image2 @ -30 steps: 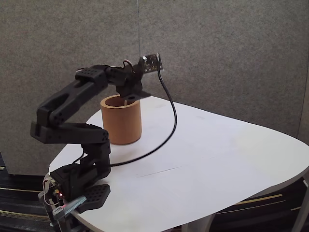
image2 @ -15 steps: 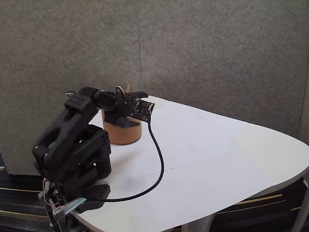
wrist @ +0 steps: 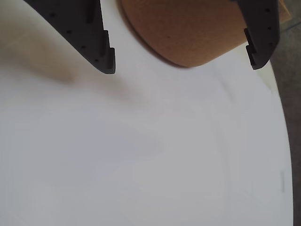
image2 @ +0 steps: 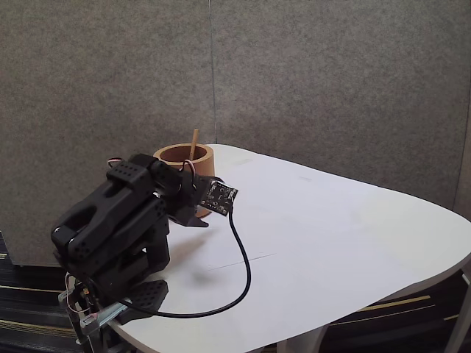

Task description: Grab the pen and put it in the pen holder.

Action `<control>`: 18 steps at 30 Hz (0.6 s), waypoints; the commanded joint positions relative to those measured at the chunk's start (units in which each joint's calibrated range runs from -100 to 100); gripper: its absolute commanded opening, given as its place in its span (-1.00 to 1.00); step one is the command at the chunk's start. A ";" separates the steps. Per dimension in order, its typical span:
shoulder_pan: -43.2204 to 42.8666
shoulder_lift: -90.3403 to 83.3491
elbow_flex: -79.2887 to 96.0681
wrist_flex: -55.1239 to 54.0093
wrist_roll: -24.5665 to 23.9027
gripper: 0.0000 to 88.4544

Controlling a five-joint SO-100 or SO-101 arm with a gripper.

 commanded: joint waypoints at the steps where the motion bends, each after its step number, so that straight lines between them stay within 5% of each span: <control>1: 0.43 -0.46 0.36 3.90 -0.23 -0.08; 18: -0.23 -0.55 0.45 4.58 0.09 -0.08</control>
